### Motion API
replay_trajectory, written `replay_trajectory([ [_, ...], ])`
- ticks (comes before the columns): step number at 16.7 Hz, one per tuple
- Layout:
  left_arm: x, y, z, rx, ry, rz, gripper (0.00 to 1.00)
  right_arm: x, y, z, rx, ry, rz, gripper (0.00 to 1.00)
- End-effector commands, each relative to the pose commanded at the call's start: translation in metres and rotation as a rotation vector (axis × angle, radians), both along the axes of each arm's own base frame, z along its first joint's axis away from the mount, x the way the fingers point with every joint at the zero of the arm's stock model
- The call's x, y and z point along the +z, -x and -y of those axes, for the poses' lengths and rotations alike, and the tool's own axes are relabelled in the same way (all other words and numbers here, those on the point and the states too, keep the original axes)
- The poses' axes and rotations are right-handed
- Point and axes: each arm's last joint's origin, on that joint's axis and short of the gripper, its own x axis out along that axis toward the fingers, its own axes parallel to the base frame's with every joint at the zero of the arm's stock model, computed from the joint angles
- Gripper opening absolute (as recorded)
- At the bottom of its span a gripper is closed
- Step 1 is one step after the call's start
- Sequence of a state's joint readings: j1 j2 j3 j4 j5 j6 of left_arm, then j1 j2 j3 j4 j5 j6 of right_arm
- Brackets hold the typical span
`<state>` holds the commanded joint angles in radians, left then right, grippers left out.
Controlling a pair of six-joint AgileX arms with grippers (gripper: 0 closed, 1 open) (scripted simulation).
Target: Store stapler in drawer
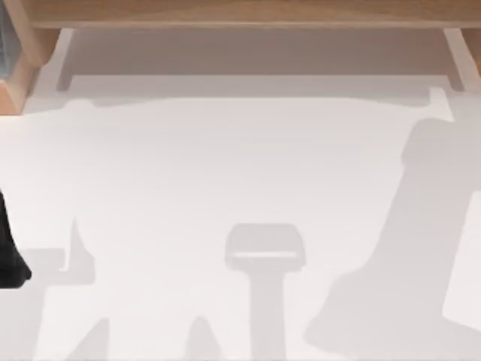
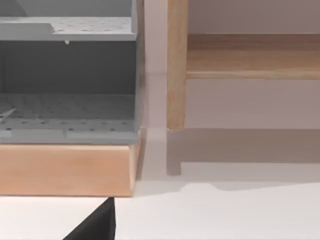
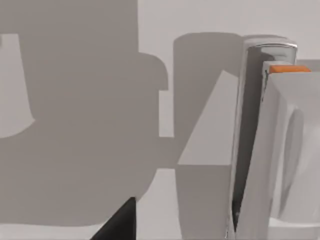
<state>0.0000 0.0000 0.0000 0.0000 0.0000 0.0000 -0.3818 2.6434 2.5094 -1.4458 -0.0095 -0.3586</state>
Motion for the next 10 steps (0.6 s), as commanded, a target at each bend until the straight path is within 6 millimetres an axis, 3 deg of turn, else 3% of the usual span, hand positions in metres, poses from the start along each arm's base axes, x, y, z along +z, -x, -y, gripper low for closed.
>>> replay_trajectory([
  [7,0.0,0.0,0.0,0.0,0.0,0.0,1.0,0.0,0.0,0.0,0.001,0.0,0.0,1.0],
  [10,0.0,0.0,0.0,0.0,0.0,0.0,1.0,0.012,0.003,-0.001,0.019,0.006,0.036,1.0],
])
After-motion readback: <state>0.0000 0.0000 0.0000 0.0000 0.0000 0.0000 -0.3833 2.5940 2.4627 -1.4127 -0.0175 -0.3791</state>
